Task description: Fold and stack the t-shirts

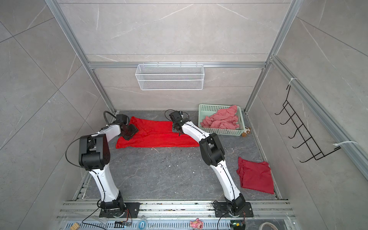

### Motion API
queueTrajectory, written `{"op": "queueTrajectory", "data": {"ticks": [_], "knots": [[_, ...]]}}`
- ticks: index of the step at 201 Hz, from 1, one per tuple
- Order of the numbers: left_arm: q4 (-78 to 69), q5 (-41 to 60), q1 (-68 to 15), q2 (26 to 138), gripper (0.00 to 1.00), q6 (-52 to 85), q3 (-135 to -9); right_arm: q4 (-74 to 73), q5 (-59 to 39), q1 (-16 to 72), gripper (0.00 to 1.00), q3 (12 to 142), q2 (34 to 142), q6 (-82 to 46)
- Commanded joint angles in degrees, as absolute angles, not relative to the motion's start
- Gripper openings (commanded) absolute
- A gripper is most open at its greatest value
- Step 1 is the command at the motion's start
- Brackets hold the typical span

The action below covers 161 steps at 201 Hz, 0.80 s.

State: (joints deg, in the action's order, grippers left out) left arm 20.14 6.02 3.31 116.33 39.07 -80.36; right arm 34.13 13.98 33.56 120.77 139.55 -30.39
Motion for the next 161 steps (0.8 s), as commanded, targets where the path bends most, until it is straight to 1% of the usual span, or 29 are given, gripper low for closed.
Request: {"op": "queueTrajectory", "data": {"ticks": [1,17,39,69,89,118,161], "knots": [[20.0,4.5,3.8,118.7,0.62,41.1,-82.6,39.9,15.7,32.3,0.47,122.5,141.5,-30.3],[20.1,5.1,4.0,121.0,0.62,40.9,-84.8,40.9,15.1,32.3,0.46,120.8,141.5,-30.6],[21.6,7.5,4.6,125.6,0.62,40.4,-90.7,40.6,13.2,32.3,0.45,115.2,139.9,-32.2],[24.5,12.5,4.3,132.8,0.62,38.3,-101.9,37.9,12.4,34.3,0.44,102.0,133.8,-34.6],[24.9,18.2,3.6,138.8,0.62,37.2,-109.8,35.8,9.8,37.2,0.44,92.5,128.2,-36.7],[24.0,26.1,0.0,144.7,0.62,35.5,-120.0,33.3,2.9,42.3,0.43,80.5,120.8,-40.2],[24.3,32.3,-7.0,150.8,0.62,31.7,-132.9,34.5,2.2,50.0,0.45,70.3,111.2,-45.5]]}}
